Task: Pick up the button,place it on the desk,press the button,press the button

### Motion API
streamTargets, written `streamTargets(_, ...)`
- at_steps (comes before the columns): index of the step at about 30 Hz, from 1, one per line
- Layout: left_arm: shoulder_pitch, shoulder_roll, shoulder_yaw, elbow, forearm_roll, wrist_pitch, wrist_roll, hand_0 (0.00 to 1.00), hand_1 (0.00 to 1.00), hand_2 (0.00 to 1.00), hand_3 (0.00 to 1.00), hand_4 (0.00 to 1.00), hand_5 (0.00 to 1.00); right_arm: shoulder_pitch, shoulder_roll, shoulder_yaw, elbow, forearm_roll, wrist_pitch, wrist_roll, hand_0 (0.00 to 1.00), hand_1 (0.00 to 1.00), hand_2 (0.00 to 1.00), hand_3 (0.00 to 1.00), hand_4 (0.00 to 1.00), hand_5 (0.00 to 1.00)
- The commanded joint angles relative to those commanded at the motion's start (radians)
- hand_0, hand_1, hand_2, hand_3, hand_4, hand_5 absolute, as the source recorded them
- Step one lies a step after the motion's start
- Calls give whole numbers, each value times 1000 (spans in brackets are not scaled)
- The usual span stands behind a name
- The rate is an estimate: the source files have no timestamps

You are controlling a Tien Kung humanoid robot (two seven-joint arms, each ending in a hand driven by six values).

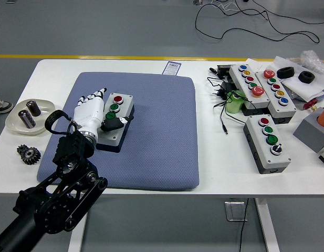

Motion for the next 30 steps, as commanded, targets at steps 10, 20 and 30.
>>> streamTargets(10, -13, 0, -3, 41, 0, -30, 0, 907, 998, 998, 998, 998, 606, 0, 0, 0, 0, 1, -2, 0, 658, 664, 680, 587, 423, 264)
streamTargets(20, -26, 0, -10, 15, 0, -185, 0, 898, 998, 998, 998, 998, 588, -1, 0, 2, 0, 4, -2, 1, 658, 665, 679, 587, 423, 265)
streamTargets(30, -37, 0, -23, -26, 0, -349, 0, 887, 998, 998, 998, 998, 573, -5, -2, 3, 0, 2, -3, 0, 657, 664, 678, 587, 423, 265)
